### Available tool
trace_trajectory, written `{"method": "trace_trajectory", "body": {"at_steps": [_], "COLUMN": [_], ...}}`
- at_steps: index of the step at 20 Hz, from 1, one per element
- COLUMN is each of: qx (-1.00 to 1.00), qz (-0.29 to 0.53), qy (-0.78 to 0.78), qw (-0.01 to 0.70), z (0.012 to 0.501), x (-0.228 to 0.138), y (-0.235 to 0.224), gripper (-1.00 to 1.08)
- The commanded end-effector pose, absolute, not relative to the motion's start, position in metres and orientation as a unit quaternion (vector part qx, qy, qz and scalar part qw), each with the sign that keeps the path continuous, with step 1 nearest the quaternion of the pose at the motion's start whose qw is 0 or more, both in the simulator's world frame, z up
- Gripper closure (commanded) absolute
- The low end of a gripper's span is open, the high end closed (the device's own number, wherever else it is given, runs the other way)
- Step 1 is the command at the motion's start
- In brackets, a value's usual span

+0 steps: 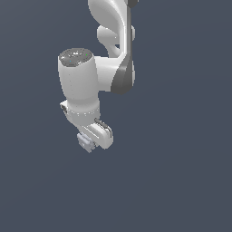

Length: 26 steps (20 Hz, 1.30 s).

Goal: Pick up the object and move it to a goal position.

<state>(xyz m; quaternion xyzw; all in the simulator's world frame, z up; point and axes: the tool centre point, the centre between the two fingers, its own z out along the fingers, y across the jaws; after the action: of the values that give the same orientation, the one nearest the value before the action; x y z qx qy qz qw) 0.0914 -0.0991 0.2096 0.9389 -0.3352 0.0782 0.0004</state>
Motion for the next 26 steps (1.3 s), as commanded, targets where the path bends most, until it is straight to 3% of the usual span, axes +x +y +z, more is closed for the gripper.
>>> {"method": "trace_trajectory", "body": {"at_steps": [1,7,12,19,26], "qx": [0.927,0.896,0.875,0.859,0.855], "qz": [0.1,0.15,0.179,0.199,0.204], "qy": [-0.36,-0.418,-0.449,-0.472,-0.477], "qw": [0.001,0.002,0.003,0.004,0.005], "z": [0.258,0.373,0.44,0.49,0.501], "x": [0.099,0.105,0.101,0.095,0.094], "y": [-0.121,-0.172,-0.2,-0.219,-0.224], "gripper": [1.08,1.08,1.08,1.08,1.08]}}
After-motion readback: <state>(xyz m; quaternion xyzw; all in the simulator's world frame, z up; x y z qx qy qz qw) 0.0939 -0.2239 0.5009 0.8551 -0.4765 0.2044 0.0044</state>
